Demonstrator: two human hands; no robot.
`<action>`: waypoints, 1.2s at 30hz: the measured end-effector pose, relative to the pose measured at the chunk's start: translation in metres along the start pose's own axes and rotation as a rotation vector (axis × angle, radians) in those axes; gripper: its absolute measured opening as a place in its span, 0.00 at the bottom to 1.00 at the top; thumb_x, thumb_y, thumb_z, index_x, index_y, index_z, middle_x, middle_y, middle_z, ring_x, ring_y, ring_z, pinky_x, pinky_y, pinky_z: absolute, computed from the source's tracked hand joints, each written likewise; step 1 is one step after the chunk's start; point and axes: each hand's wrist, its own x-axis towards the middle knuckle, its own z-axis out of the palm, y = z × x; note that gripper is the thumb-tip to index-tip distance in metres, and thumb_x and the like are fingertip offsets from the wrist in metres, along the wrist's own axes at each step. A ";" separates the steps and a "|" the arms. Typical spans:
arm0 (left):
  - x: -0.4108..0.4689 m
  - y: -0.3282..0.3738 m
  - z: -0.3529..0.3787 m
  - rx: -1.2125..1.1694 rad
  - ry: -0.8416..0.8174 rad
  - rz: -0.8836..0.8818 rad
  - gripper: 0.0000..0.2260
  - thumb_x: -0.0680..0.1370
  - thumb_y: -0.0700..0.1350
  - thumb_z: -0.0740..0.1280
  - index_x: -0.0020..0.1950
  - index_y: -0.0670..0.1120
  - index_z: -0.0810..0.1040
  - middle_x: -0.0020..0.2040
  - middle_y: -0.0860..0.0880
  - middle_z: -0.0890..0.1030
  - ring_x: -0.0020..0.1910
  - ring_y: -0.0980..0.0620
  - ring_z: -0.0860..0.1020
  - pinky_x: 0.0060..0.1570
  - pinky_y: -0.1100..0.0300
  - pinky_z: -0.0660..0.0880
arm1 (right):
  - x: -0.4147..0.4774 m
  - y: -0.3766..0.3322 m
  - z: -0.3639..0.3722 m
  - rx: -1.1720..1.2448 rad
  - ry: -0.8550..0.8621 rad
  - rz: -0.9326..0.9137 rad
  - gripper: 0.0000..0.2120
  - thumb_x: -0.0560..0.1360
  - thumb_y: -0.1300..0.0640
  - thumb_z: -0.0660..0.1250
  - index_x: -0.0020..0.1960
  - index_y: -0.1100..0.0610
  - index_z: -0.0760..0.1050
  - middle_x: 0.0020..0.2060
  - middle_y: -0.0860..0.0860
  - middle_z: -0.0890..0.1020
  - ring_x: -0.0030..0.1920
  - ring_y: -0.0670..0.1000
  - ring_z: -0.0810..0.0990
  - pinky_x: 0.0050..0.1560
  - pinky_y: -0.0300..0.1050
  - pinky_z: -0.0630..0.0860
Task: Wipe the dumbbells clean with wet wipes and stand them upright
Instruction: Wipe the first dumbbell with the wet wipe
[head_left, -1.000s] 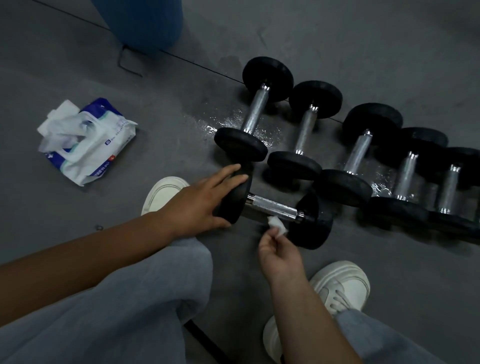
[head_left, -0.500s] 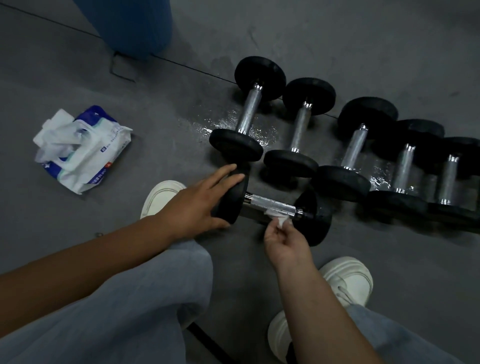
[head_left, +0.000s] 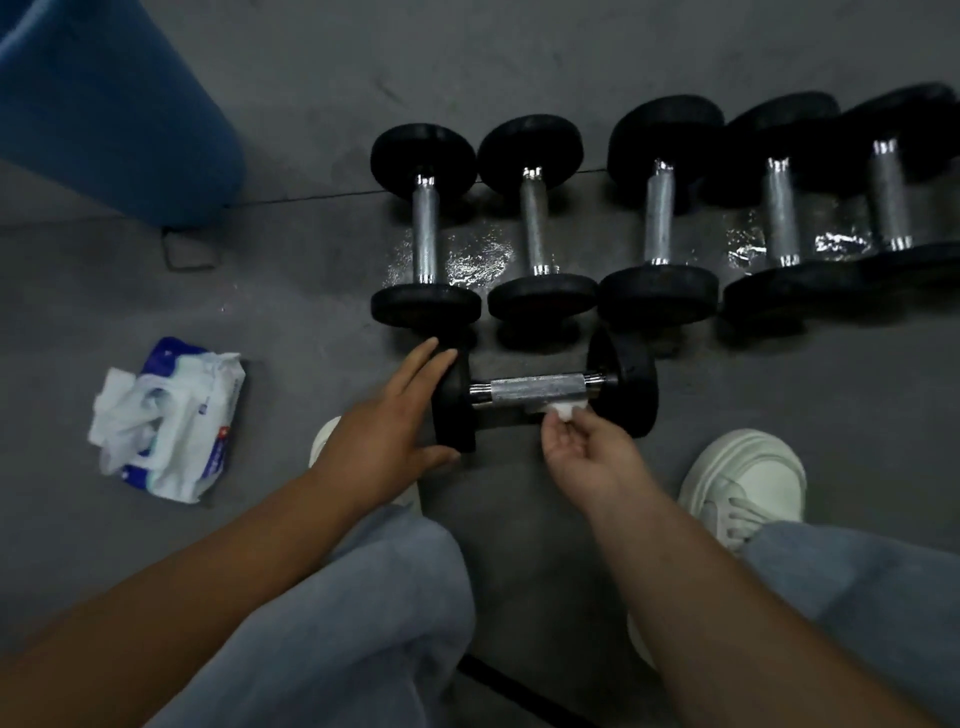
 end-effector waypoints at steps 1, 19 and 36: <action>0.002 0.003 -0.006 0.066 -0.027 -0.011 0.48 0.69 0.54 0.78 0.81 0.56 0.51 0.81 0.59 0.47 0.67 0.44 0.74 0.57 0.51 0.75 | -0.003 0.001 0.001 0.021 -0.008 0.001 0.07 0.80 0.67 0.59 0.46 0.60 0.74 0.42 0.55 0.78 0.45 0.51 0.77 0.50 0.45 0.78; 0.039 0.067 -0.036 0.814 -0.285 -0.140 0.52 0.73 0.67 0.67 0.79 0.40 0.40 0.77 0.41 0.54 0.66 0.44 0.72 0.55 0.52 0.74 | 0.003 0.004 0.023 0.001 -0.088 0.089 0.09 0.77 0.72 0.61 0.43 0.60 0.73 0.40 0.53 0.76 0.40 0.47 0.75 0.27 0.31 0.76; 0.030 0.065 -0.028 0.755 -0.274 -0.141 0.46 0.77 0.62 0.63 0.79 0.40 0.38 0.79 0.39 0.49 0.67 0.44 0.71 0.57 0.54 0.72 | -0.020 0.027 0.035 -1.996 -0.435 -1.357 0.07 0.67 0.61 0.68 0.43 0.52 0.81 0.46 0.52 0.80 0.48 0.57 0.78 0.48 0.51 0.73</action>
